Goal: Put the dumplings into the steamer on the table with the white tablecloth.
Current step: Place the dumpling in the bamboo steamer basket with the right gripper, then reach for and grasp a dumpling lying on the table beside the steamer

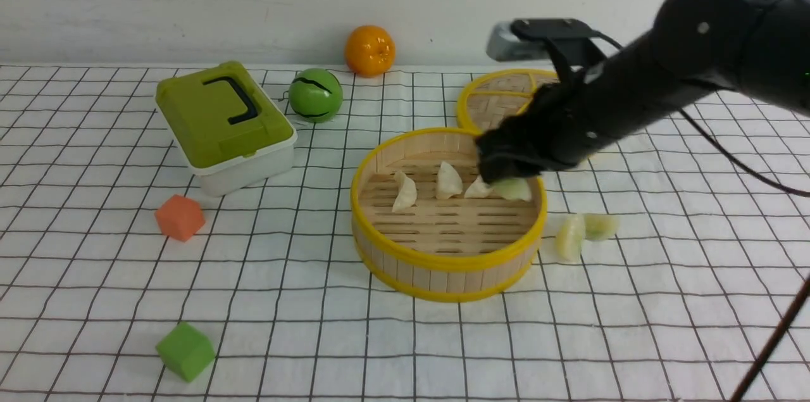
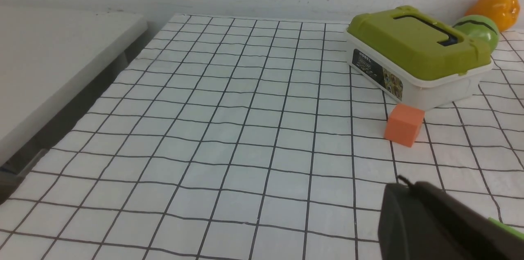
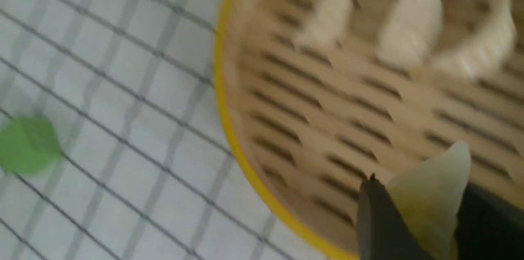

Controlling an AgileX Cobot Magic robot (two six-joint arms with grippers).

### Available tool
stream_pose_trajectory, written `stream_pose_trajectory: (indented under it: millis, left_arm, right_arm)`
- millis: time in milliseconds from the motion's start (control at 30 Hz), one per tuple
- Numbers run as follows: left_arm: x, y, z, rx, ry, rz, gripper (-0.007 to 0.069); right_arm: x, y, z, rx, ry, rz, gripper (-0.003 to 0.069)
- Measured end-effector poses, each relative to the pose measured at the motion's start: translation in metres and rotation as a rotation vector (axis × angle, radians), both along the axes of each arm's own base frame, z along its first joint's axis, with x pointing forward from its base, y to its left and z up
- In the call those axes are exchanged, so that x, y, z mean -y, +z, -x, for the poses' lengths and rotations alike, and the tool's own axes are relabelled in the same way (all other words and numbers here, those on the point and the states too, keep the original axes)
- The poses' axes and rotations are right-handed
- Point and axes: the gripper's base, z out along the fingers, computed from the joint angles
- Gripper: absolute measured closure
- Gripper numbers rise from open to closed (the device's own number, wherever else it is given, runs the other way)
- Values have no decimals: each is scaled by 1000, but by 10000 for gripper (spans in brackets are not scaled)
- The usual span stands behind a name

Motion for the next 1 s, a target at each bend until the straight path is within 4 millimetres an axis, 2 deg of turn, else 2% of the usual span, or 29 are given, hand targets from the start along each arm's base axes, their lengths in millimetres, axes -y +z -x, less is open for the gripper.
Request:
stream_pose_trajectory:
  millis: [33, 67, 167, 200, 233, 300, 400, 500, 600, 633, 667, 700, 733, 800, 867, 1000]
  left_arm:
    - [0, 0, 0, 0, 0, 0, 637]
    - [0, 0, 0, 0, 0, 0, 637]
    - [0, 0, 0, 0, 0, 1, 637]
    - [0, 0, 0, 0, 0, 1, 637]
    - [0, 0, 0, -1, -1, 2, 637]
    - [0, 0, 0, -1, -1, 2, 637]
    - [0, 0, 0, -3, 1, 1, 637]
    - [0, 0, 0, -3, 1, 1, 637]
    - [0, 0, 0, -3, 1, 1, 637]
    - [0, 0, 0, -3, 1, 1, 637]
    - [0, 0, 0, -3, 1, 1, 637]
    - [0, 0, 0, -3, 1, 1, 637]
    - [0, -1, 0, -3, 1, 1, 637]
    - [0, -1, 0, -3, 1, 1, 637]
    - [0, -1, 0, -3, 1, 1, 637]
    - [0, -1, 0, -3, 1, 1, 637]
  right_arm:
    - [-14, -7, -7, 26, -21, -45, 459]
    - [-19, -10, -9, 38, -31, -61, 459]
    - [-38, -56, -28, -4, -101, -104, 459]
    - [-39, -59, -28, -12, -103, -106, 459]
    - [-42, -79, -34, -55, -135, -121, 459]
    - [-44, -97, -38, -92, -167, -133, 459]
    - [-45, -108, -41, -108, -195, -145, 459]
    - [-45, -109, -41, -113, -198, -149, 447]
    - [-45, -109, -41, -115, -197, -149, 385]
    - [-45, -109, -41, -117, -196, -149, 354]
    - [-45, -107, -40, -117, -185, -145, 279]
    - [-45, -106, -39, -116, -181, -143, 262]
    - [-45, -99, -37, -97, -155, -133, 200]
    - [-43, -90, -36, -73, -132, -125, 162]
    - [-33, -61, -32, -13, -97, -113, 116]
    - [5, -16, -28, 72, -82, -54, 116]
